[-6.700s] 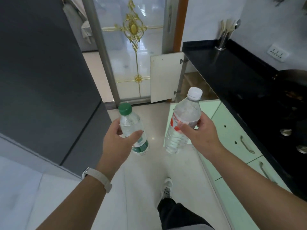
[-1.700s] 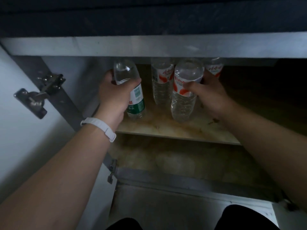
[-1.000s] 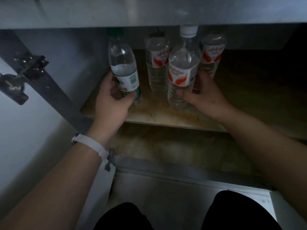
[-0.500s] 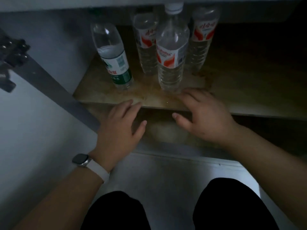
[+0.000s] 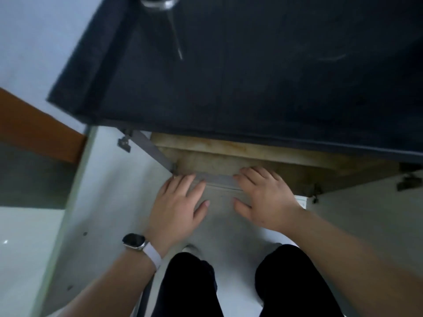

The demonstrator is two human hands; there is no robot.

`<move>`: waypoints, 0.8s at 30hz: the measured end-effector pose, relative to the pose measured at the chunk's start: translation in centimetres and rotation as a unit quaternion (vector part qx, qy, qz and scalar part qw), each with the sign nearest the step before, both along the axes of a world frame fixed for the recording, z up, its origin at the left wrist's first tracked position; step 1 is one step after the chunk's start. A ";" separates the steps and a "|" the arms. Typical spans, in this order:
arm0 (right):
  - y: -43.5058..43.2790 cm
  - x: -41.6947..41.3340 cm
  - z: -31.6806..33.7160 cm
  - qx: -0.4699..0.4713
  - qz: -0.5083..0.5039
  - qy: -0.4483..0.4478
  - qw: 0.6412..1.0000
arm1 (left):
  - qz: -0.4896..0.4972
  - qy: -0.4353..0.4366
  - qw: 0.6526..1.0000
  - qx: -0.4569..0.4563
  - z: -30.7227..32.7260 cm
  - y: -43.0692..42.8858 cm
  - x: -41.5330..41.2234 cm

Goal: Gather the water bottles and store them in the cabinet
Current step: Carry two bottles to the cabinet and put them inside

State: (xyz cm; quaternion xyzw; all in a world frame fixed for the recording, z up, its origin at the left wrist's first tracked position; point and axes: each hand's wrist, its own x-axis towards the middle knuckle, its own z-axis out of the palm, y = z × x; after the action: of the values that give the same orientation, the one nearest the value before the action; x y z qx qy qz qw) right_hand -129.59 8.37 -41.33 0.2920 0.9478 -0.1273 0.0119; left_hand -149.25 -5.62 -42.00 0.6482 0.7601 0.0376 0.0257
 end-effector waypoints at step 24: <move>2.8 8.3 35.1 0.170 -0.050 0.081 0.981 | -0.092 0.084 0.974 0.187 34.8 5.7 6.2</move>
State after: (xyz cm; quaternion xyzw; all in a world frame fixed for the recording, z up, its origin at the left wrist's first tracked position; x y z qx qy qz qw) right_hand -121.30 11.16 -6.27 0.3251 0.9378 0.0119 -0.1212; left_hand -143.01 0.04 -7.16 0.7096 0.6760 0.1222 -0.1566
